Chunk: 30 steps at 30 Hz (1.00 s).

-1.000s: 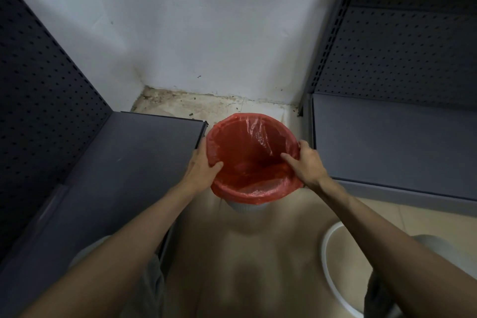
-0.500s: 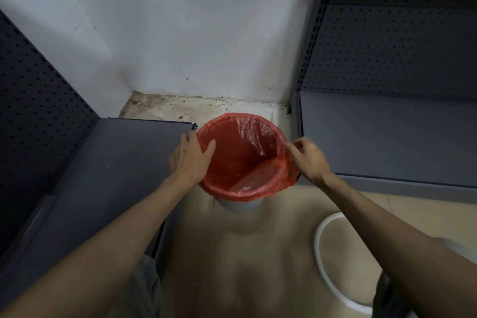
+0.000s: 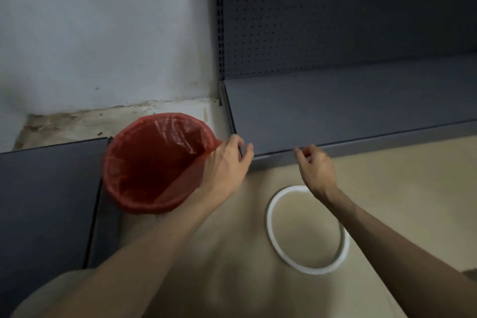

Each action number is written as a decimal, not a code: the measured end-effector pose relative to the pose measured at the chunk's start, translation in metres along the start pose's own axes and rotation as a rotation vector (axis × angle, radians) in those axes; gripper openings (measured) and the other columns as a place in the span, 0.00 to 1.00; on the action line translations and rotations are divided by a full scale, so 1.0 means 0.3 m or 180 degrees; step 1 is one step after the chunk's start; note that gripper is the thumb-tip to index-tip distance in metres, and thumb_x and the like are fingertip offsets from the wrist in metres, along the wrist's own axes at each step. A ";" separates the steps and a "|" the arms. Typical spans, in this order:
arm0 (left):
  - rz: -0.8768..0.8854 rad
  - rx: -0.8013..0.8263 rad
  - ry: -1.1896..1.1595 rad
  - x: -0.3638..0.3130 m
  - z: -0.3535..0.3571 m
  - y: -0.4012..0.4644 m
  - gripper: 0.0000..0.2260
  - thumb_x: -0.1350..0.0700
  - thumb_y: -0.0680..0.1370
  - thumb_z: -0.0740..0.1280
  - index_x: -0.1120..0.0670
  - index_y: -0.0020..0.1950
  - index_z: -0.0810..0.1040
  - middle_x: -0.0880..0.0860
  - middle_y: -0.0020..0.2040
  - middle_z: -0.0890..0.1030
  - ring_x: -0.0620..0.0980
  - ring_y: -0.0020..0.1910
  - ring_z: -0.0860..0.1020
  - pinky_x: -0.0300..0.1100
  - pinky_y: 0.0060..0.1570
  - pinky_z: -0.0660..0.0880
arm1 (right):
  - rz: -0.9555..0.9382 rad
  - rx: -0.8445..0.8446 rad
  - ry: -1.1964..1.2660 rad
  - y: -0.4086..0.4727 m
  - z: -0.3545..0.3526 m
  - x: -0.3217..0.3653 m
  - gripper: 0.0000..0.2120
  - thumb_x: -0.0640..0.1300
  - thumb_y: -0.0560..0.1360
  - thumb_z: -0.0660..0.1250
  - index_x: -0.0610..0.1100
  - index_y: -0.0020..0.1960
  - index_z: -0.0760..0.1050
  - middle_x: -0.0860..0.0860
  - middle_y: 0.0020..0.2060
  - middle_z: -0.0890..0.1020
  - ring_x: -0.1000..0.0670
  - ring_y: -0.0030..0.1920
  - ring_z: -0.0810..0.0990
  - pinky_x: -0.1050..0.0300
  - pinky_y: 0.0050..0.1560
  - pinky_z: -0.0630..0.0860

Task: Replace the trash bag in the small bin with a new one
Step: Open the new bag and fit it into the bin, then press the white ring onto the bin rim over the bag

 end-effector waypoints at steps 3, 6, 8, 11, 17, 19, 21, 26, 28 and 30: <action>0.0093 0.0256 -0.0118 -0.033 0.150 -0.026 0.12 0.47 0.80 0.64 0.55 0.51 0.77 0.53 0.45 0.83 0.58 0.46 0.81 0.49 0.43 0.75 | 0.0261 -0.0167 -0.0114 -0.034 -0.037 -0.179 0.18 0.55 0.79 0.59 0.41 0.46 0.78 0.45 0.44 0.81 0.43 0.47 0.78 0.52 0.48 0.72; 0.0110 0.0552 -0.0174 -0.016 0.307 -0.055 0.12 0.46 0.79 0.64 0.55 0.51 0.77 0.55 0.46 0.83 0.59 0.48 0.81 0.50 0.45 0.76 | 0.0611 -0.0262 -0.0336 -0.074 -0.043 -0.351 0.18 0.55 0.79 0.59 0.41 0.46 0.77 0.44 0.45 0.80 0.42 0.47 0.78 0.51 0.47 0.72; -0.0005 0.0792 -0.0062 0.005 0.402 -0.076 0.13 0.44 0.79 0.63 0.54 0.53 0.76 0.54 0.48 0.83 0.59 0.51 0.81 0.49 0.47 0.76 | 0.0783 -0.0309 -0.0454 -0.105 -0.033 -0.453 0.17 0.54 0.79 0.60 0.40 0.46 0.76 0.43 0.46 0.80 0.40 0.49 0.77 0.50 0.47 0.73; -0.0123 0.1154 0.0224 0.049 0.530 -0.126 0.16 0.42 0.79 0.61 0.53 0.57 0.74 0.53 0.51 0.82 0.59 0.52 0.80 0.48 0.47 0.74 | 0.1054 -0.0290 -0.0628 -0.155 0.003 -0.594 0.16 0.53 0.78 0.62 0.39 0.50 0.75 0.42 0.48 0.79 0.39 0.52 0.77 0.48 0.48 0.73; -0.0196 0.1682 0.0894 0.149 0.714 -0.207 0.20 0.39 0.79 0.60 0.55 0.57 0.70 0.58 0.52 0.81 0.62 0.51 0.80 0.49 0.44 0.72 | 0.1500 0.0164 -0.1082 -0.268 0.099 -0.794 0.21 0.57 0.78 0.61 0.39 0.57 0.68 0.41 0.54 0.76 0.38 0.56 0.75 0.46 0.50 0.73; -0.0203 0.1755 0.0928 0.172 0.746 -0.223 0.19 0.40 0.79 0.60 0.55 0.57 0.69 0.58 0.52 0.82 0.62 0.52 0.80 0.50 0.45 0.72 | 0.1525 0.0196 -0.1063 -0.297 0.125 -0.821 0.20 0.55 0.78 0.62 0.38 0.56 0.67 0.40 0.54 0.75 0.37 0.54 0.75 0.45 0.49 0.73; -0.0161 0.1737 0.0941 0.185 0.768 -0.232 0.17 0.42 0.80 0.60 0.55 0.57 0.67 0.58 0.52 0.82 0.61 0.52 0.80 0.49 0.44 0.72 | 0.1559 0.0176 -0.1006 -0.314 0.140 -0.833 0.18 0.52 0.78 0.62 0.38 0.56 0.66 0.40 0.53 0.75 0.36 0.54 0.76 0.45 0.48 0.74; -0.0029 0.1622 0.1082 0.186 0.787 -0.225 0.11 0.51 0.81 0.61 0.56 0.59 0.67 0.58 0.53 0.81 0.60 0.52 0.80 0.48 0.42 0.70 | 0.1573 0.0163 -0.0965 -0.313 0.159 -0.848 0.13 0.44 0.78 0.61 0.37 0.56 0.65 0.38 0.53 0.75 0.35 0.52 0.77 0.46 0.46 0.72; 0.0010 0.1634 0.1083 0.176 0.786 -0.222 0.10 0.54 0.81 0.60 0.57 0.59 0.67 0.59 0.54 0.80 0.61 0.53 0.80 0.49 0.43 0.70 | 0.1545 0.0152 -0.0941 -0.308 0.155 -0.849 0.10 0.41 0.78 0.60 0.35 0.55 0.65 0.37 0.53 0.75 0.34 0.51 0.77 0.47 0.45 0.71; 0.0013 0.1587 0.1013 0.159 0.766 -0.222 0.08 0.55 0.81 0.60 0.57 0.58 0.68 0.60 0.53 0.81 0.63 0.52 0.79 0.49 0.43 0.71 | 0.1423 0.0087 -0.0932 -0.311 0.135 -0.839 0.09 0.38 0.77 0.61 0.35 0.54 0.65 0.36 0.52 0.75 0.34 0.48 0.77 0.49 0.42 0.69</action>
Point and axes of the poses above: each hand's wrist, its own y-axis towards the middle knuckle, its own z-axis out of the palm, x = y × z, the point moved 2 cm from there along y, towards the middle knuckle
